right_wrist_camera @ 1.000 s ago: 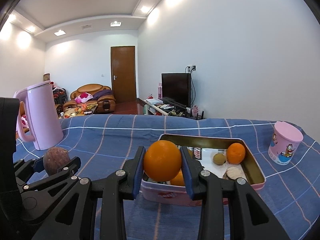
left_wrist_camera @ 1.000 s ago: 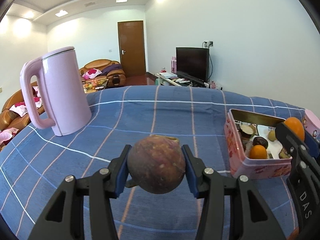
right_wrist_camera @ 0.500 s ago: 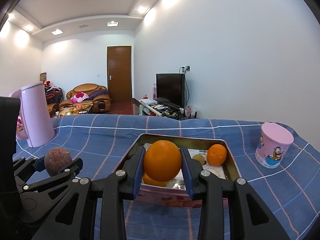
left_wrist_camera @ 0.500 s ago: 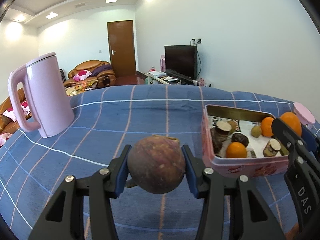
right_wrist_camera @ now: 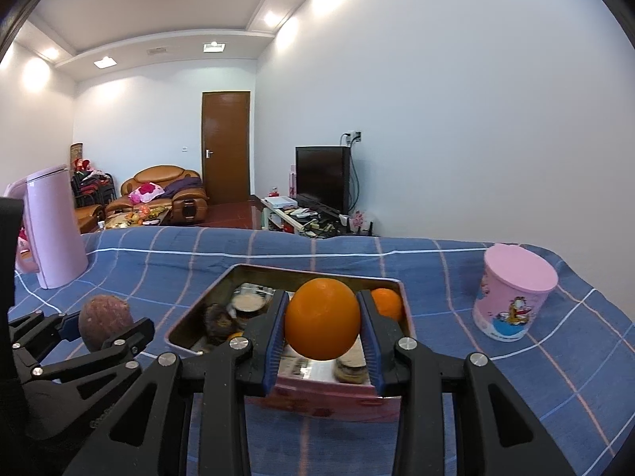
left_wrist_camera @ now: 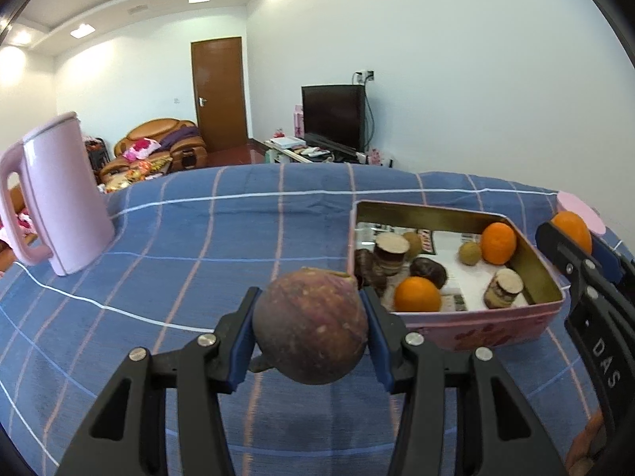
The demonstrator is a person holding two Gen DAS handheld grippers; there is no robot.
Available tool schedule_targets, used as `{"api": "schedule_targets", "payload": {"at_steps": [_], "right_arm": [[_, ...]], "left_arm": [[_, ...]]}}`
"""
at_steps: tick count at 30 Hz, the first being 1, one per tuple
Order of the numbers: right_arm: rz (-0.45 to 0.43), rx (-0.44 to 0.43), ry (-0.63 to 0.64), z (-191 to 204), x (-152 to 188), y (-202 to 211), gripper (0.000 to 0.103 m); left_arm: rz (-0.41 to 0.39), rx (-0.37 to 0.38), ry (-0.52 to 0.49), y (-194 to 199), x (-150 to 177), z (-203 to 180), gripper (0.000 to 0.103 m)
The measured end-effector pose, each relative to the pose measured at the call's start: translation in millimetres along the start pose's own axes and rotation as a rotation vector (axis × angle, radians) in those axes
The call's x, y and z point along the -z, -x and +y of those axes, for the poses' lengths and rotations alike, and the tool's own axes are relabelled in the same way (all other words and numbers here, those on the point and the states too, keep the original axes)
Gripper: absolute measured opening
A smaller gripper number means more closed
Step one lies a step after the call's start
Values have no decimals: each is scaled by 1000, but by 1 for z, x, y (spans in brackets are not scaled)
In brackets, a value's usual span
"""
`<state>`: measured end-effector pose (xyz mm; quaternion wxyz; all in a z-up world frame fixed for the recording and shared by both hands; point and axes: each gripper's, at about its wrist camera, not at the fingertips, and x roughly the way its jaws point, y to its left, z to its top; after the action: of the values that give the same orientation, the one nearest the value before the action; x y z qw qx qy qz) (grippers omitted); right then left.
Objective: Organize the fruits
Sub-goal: 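Lower the purple-brown fruit into the tin with the left tool while the right tool lowers the orange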
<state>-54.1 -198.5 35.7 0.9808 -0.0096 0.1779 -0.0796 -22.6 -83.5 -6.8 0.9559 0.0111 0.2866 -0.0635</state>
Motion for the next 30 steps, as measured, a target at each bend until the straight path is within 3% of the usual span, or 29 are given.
{"api": "schedule_targets", "payload": {"at_steps": [18,30], "right_arm": [[28,145,-100,-66,-4,-18,37],[40,161,-83,-62,-15,-46,37]], "left_arm": [[-13,144,-79,-22,-19,-76,51],[21,154,-44,-54,-38,-81,51]]}}
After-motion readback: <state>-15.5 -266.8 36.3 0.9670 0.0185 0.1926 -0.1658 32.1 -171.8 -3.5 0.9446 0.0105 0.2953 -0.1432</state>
